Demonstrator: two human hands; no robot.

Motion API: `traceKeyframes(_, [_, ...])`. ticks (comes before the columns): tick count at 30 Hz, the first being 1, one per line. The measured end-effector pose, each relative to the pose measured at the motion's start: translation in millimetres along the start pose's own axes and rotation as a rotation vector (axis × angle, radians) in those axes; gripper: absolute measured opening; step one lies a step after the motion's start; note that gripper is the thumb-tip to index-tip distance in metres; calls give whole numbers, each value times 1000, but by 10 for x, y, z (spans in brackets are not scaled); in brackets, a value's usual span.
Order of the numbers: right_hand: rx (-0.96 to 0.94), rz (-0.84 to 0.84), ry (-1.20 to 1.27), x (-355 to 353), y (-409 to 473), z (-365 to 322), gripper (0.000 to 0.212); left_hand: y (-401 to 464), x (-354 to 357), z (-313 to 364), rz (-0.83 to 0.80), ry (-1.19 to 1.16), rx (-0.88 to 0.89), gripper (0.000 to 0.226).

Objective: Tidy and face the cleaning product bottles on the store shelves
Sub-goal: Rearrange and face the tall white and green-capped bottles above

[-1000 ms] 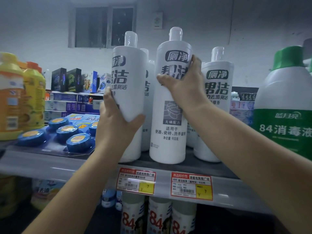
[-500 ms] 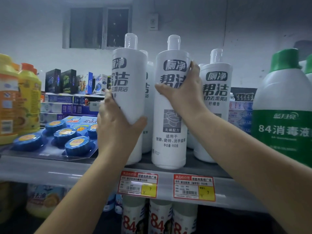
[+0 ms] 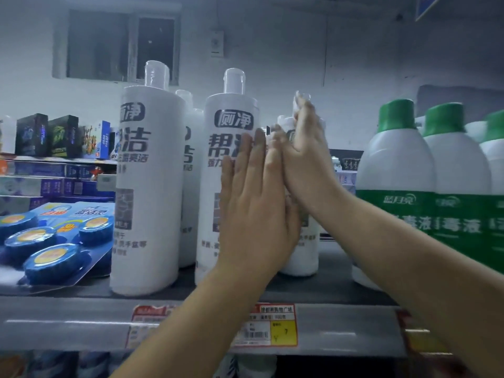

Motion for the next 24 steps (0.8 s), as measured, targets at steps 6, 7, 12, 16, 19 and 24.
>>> traceKeyframes(6, [-361, 182, -378, -570, 259, 108, 54, -72, 294, 461, -205, -293, -101, 73])
traceKeyframes(7, [-394, 198, -435, -664, 311, 124, 54, -87, 333, 545, -282, -352, -153, 77])
traceKeyframes(12, [-343, 200, -685, -1075, 608, 283, 58, -242, 724, 793, -699, -544, -603, 93])
traceKeyframes(16, [-246, 42, -779, -1232, 684, 442, 57, -337, 853, 865, -700, -563, -641, 59])
traceKeyframes(19, [-270, 8, -814, -1286, 709, 507, 46, -324, 846, 912, -697, -609, -650, 58])
traceKeyframes(24, [-269, 35, -837, -1379, 786, 540, 35, -309, 892, 1081, -707, -601, -634, 60])
Point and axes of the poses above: each hand's wrist, its own y-axis towards the middle knuckle, its own x-axis out of the palm, z = x × y, the point moved 2 cm from there along y, towards the middle knuckle, and after that the axes turned 11 degrees about z, right-handed, at the moved point
